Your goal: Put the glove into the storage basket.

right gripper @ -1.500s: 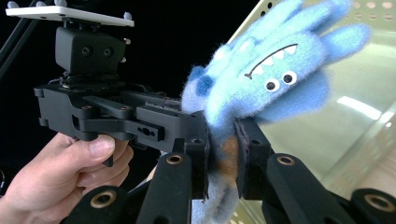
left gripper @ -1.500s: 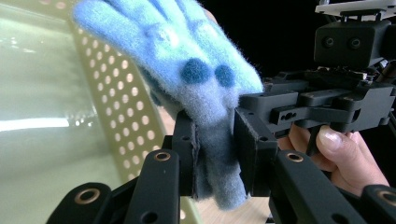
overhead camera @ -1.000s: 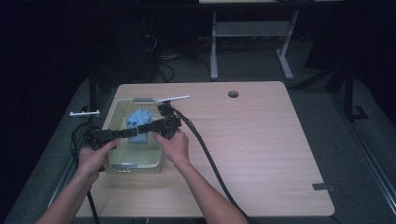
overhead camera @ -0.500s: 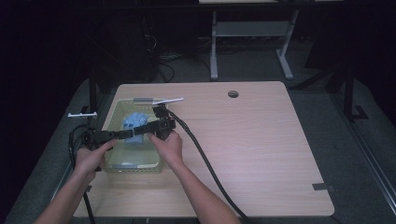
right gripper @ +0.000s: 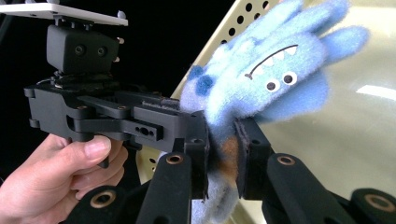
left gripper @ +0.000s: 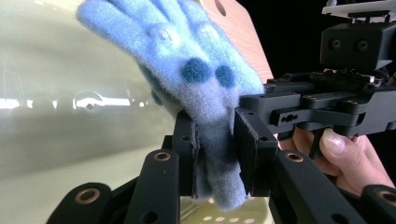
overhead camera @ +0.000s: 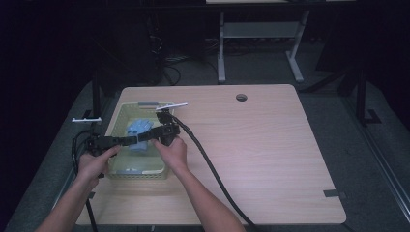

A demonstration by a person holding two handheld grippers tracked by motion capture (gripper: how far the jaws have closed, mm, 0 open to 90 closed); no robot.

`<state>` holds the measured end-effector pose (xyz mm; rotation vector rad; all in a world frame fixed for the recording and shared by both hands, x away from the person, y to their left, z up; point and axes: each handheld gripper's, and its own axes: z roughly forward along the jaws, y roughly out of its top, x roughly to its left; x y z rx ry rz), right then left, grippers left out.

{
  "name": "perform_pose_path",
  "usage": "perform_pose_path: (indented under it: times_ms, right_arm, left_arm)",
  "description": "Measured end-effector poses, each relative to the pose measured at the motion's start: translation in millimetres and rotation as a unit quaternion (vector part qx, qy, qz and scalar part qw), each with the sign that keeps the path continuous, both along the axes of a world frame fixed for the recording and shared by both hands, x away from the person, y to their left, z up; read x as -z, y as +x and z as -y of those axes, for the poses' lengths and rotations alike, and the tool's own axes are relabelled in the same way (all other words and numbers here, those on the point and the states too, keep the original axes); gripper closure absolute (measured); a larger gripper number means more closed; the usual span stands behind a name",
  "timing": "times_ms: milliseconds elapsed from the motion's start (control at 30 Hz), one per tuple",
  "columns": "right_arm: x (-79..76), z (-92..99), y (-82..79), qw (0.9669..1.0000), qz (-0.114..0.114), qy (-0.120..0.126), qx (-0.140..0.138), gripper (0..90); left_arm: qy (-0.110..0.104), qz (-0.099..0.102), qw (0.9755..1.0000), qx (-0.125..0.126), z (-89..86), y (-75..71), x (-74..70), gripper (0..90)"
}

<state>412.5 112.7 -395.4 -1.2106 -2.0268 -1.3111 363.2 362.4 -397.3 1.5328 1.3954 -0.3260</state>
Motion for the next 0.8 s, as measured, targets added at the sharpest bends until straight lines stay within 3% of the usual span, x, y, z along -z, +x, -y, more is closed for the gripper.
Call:
perform_pose_path:
  times_ms: [800]
  right_arm:
    - [16.0,-7.9,6.8,0.9994,-0.013,-0.03,-0.007,76.6]
  left_arm:
    - [0.026,-0.031,0.9992,-0.001,-0.4,6.6,12.8,70.8]
